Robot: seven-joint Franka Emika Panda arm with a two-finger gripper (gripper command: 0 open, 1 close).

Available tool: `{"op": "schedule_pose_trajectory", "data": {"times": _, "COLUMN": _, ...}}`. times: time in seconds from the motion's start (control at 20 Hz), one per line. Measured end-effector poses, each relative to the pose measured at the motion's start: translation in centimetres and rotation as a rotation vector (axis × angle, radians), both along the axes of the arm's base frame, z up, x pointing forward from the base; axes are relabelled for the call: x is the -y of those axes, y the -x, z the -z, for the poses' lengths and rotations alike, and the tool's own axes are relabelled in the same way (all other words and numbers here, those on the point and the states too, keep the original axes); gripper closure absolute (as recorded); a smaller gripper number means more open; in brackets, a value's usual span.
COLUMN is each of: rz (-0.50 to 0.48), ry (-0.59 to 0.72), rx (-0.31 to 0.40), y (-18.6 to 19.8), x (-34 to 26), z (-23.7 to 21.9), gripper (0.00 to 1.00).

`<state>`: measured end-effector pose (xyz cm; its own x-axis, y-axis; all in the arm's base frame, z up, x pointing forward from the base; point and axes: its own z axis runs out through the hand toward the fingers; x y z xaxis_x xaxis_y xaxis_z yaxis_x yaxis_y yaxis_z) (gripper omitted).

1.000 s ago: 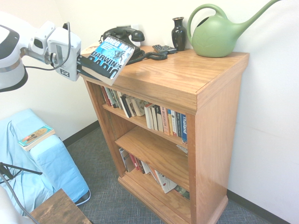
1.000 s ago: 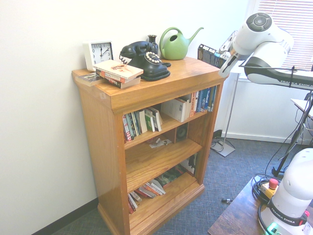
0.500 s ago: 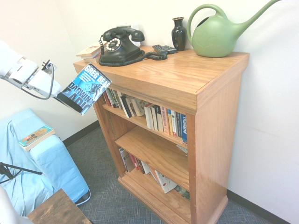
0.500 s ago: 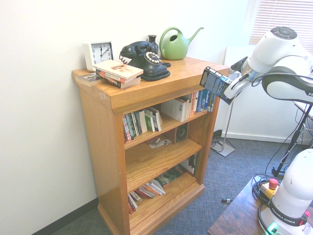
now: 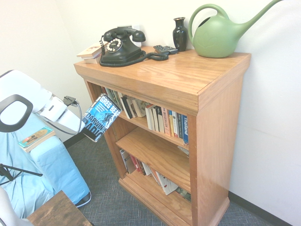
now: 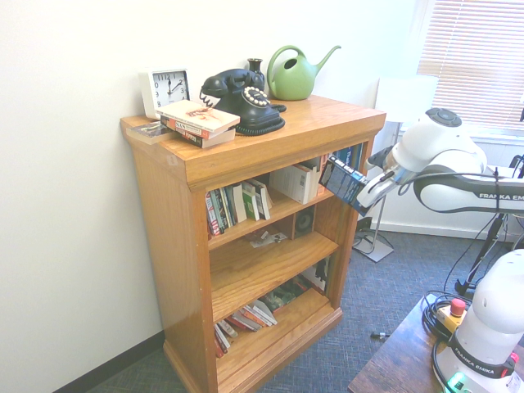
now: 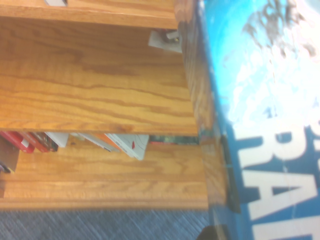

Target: Put the book on the shelf

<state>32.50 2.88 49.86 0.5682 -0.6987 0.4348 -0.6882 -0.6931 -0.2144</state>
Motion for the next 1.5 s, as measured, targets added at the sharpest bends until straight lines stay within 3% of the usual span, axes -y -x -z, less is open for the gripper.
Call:
{"op": "schedule_pose_trajectory", "data": {"times": 0.35, "rz": -0.04, "ry": -0.009, "rx": 0.001, "y": -5.7, "x": 1.3, "z": 6.6, "gripper": 1.0}}
{"op": "schedule_pose_trajectory", "data": {"times": 0.75, "rz": -0.121, "ry": 0.041, "rx": 0.024, "y": -8.3, "x": 0.6, "z": 10.9, "gripper": 1.0}}
{"op": "schedule_pose_trajectory", "data": {"times": 1.2, "rz": -0.085, "ry": 0.034, "rx": 0.098, "y": -10.2, "x": -1.3, "z": 9.9, "gripper": 1.0}}
{"op": "schedule_pose_trajectory", "data": {"times": 1.5, "rz": -0.065, "ry": -0.012, "rx": 0.108, "y": -12.2, "x": -3.8, "z": 8.1, "gripper": 1.0}}
